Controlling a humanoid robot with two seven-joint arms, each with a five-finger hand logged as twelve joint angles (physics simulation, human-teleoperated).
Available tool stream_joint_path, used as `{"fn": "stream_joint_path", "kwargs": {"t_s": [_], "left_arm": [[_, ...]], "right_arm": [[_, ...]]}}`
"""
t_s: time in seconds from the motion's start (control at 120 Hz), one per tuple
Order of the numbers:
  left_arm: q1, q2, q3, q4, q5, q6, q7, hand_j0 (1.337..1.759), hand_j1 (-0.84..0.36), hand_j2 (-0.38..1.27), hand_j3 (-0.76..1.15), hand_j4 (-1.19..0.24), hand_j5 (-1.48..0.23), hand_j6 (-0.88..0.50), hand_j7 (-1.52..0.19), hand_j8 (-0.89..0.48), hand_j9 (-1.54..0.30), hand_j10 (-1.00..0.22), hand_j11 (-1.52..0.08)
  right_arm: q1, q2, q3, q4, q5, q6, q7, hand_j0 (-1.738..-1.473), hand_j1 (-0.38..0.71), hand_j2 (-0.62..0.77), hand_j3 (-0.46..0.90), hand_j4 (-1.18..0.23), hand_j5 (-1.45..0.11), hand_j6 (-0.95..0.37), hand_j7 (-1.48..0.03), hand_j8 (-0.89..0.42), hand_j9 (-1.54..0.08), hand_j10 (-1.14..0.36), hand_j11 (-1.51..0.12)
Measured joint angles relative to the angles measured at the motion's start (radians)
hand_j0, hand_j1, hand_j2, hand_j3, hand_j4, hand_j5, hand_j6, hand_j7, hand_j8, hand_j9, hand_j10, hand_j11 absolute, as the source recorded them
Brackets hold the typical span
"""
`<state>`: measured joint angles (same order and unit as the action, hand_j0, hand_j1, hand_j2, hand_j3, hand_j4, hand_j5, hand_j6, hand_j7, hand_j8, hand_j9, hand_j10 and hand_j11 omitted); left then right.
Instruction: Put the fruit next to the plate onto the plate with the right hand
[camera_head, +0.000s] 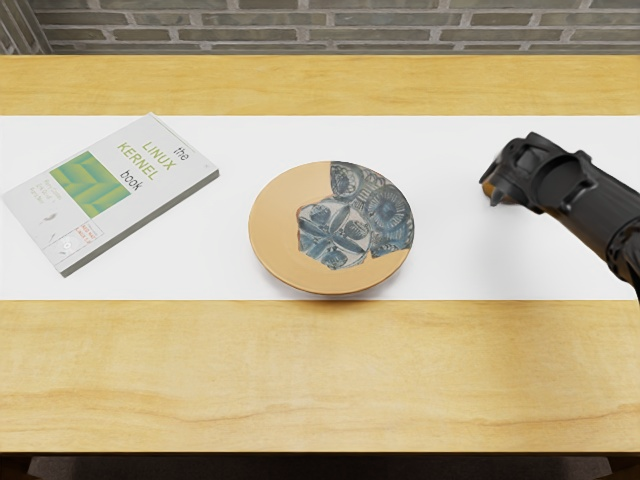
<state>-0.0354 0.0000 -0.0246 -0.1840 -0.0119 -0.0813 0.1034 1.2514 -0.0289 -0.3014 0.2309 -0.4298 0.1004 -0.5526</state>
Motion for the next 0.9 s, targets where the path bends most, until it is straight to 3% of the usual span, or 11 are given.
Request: {"fn": "stream_joint_path", "kwargs": {"t_s": [0.033, 0.083, 0.158, 0.175, 0.233, 0.375, 0.458, 0.575, 0.675, 0.808, 0.9], "left_arm": [[0.0, 0.0, 0.0, 0.0, 0.0, 0.0, 0.0, 1.658, 0.35, 0.0, 0.0, 0.0, 0.0, 0.0, 0.0, 0.0, 0.0, 0.0, 0.0], [0.0, 0.0, 0.0, 0.0, 0.0, 0.0, 0.0, 1.658, 0.35, 0.0, 0.0, 0.0, 0.0, 0.0, 0.0, 0.0, 0.0, 0.0, 0.0], [0.0, 0.0, 0.0, 0.0, 0.0, 0.0, 0.0, 1.658, 0.35, 0.0, 0.0, 0.0, 0.0, 0.0, 0.0, 0.0, 0.0, 0.0, 0.0], [0.0, 0.0, 0.0, 0.0, 0.0, 0.0, 0.0, 1.658, 0.35, 0.0, 0.0, 0.0, 0.0, 0.0, 0.0, 0.0, 0.0, 0.0, 0.0], [0.0, 0.0, -0.001, 0.0, 0.001, 0.0, 0.0, 1.658, 0.35, 0.0, 0.0, 0.0, 0.0, 0.0, 0.0, 0.0, 0.0, 0.0, 0.0], [0.0, 0.0, -0.001, 0.0, 0.001, 0.0, -0.001, 1.658, 0.35, 0.0, 0.0, 0.0, 0.0, 0.0, 0.0, 0.0, 0.0, 0.0, 0.0], [0.0, 0.0, -0.002, 0.0, 0.001, 0.0, -0.001, 1.658, 0.35, 0.0, 0.0, 0.0, 0.0, 0.0, 0.0, 0.0, 0.0, 0.0, 0.0], [0.0, 0.0, -0.002, 0.0, 0.001, 0.0, -0.001, 1.658, 0.35, 0.0, 0.0, 0.0, 0.0, 0.0, 0.0, 0.0, 0.0, 0.0, 0.0], [0.0, 0.0, -0.002, 0.0, 0.001, 0.0, -0.001, 1.658, 0.35, 0.0, 0.0, 0.0, 0.0, 0.0, 0.0, 0.0, 0.0, 0.0, 0.0], [0.0, 0.0, -0.002, 0.0, 0.001, 0.0, -0.001, 1.658, 0.35, 0.0, 0.0, 0.0, 0.0, 0.0, 0.0, 0.0, 0.0, 0.0, 0.0], [0.0, 0.0, -0.002, 0.0, 0.001, 0.0, -0.001, 1.658, 0.35, 0.0, 0.0, 0.0, 0.0, 0.0, 0.0, 0.0, 0.0, 0.0, 0.0]], "right_arm": [[-0.001, -0.003, 0.027, -0.016, 0.016, 0.011, -0.001, -1.653, 0.46, -0.02, 0.0, -0.28, -0.98, 0.02, -1.37, 0.28, -1.37, 0.08, -1.31], [-0.001, -0.021, 0.084, -0.034, 0.041, 0.023, 0.0, -1.652, 0.45, 0.07, 0.0, -0.43, -0.98, -0.08, -1.31, 0.21, -1.29, 0.04, -1.26], [-0.001, -0.074, 0.202, -0.047, 0.09, 0.046, 0.001, -1.651, 0.44, 0.19, 0.0, -0.57, -1.01, -0.22, -1.26, -0.04, -1.01, -0.14, -0.99], [-0.001, -0.087, 0.226, -0.049, 0.101, 0.054, 0.0, -1.65, 0.43, 0.2, 0.0, -0.6, -1.02, -0.23, -1.25, -0.1, -1.02, -0.19, -0.91], [0.0, -0.134, 0.304, -0.054, 0.133, 0.089, -0.005, -1.649, 0.42, 0.22, 0.0, -0.63, -1.05, -0.28, -1.22, -0.29, -1.05, -0.29, -0.97], [0.005, -0.292, 0.42, -0.057, 0.284, 0.289, -0.02, -1.644, 0.4, 0.19, 0.0, -0.64, -1.11, -0.31, -1.18, -0.32, -1.1, -0.36, -1.06], [0.024, -0.331, 0.47, -0.043, 0.357, 0.412, -0.042, -1.641, 0.38, 0.15, 0.0, -0.64, -1.13, -0.33, -1.16, -0.33, -1.12, -0.34, -1.08], [0.062, -0.28, 0.617, -0.002, 0.4, 0.478, -0.054, -1.64, 0.36, 0.13, 0.0, -0.66, -1.14, -0.36, -1.15, -0.31, -1.14, -0.37, -1.11], [0.075, -0.112, 0.687, 0.022, 0.443, 0.498, -0.057, -1.637, 0.35, 0.1, 0.0, -0.64, -1.16, -0.35, -1.14, -0.31, -1.15, -0.4, -1.13], [0.067, -0.01, 0.715, 0.148, 0.479, 0.51, -0.059, -1.64, 0.36, 0.13, 0.0, -0.66, -1.17, -0.37, -1.14, -0.31, -1.16, -0.39, -1.12], [0.039, -0.027, 0.718, 0.269, 0.486, 0.513, -0.06, -1.64, 0.37, 0.13, 0.0, -0.65, -1.17, -0.36, -1.14, -0.3, -1.16, -0.38, -1.12]]}}
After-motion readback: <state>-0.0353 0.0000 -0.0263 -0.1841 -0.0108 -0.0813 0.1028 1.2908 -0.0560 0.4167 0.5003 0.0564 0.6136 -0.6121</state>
